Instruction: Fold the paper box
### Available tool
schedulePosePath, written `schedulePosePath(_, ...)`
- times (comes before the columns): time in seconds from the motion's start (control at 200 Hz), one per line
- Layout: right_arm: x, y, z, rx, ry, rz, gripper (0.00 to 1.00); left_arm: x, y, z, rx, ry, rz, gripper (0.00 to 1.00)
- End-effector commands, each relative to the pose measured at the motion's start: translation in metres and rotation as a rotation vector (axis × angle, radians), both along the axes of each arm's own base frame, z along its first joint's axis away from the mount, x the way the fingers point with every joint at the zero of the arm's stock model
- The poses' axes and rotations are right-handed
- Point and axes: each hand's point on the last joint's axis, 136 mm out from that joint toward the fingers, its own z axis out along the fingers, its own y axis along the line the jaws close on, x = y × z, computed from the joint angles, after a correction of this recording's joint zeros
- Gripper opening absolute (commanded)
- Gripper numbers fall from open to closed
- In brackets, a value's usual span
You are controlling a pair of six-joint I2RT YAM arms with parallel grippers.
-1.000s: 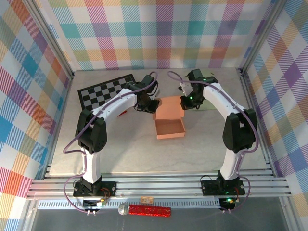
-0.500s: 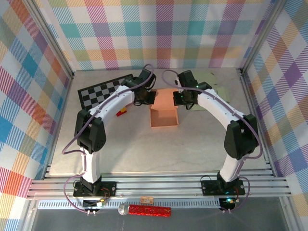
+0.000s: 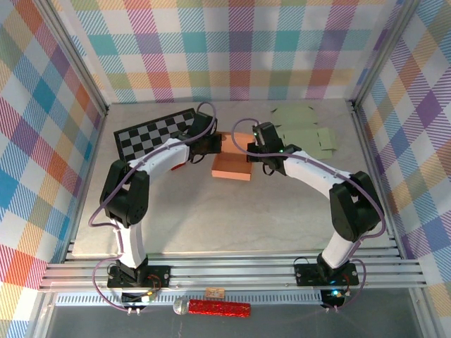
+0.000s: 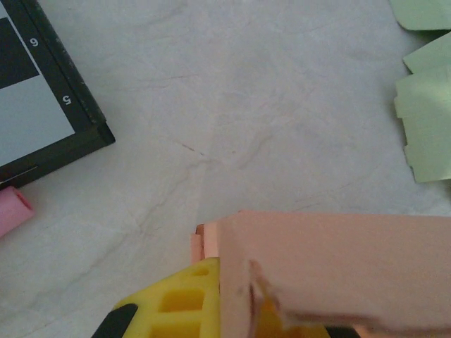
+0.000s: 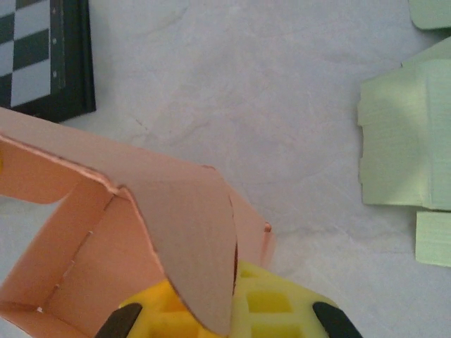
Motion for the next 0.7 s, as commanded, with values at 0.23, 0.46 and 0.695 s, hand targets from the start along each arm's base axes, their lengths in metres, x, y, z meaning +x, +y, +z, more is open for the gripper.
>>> schedulePosePath(0.23,-0.005,0.019,0.020,0.034,-0.165,-0.004,0.00,-0.007,-0.002,0.019,-0.116,-0.131,0.006,0.00)
schedulePosePath(0.46,-0.018,0.018,0.004,0.008,-0.132,0.008,0.01,-0.021,-0.007,0.006,-0.116,-0.134,-0.006,0.01)
schedulePosePath(0.695,-0.037,0.019,-0.003,0.043,-0.038,0.011,0.15,-0.038,-0.002,-0.013,-0.104,-0.146,0.010,0.01)
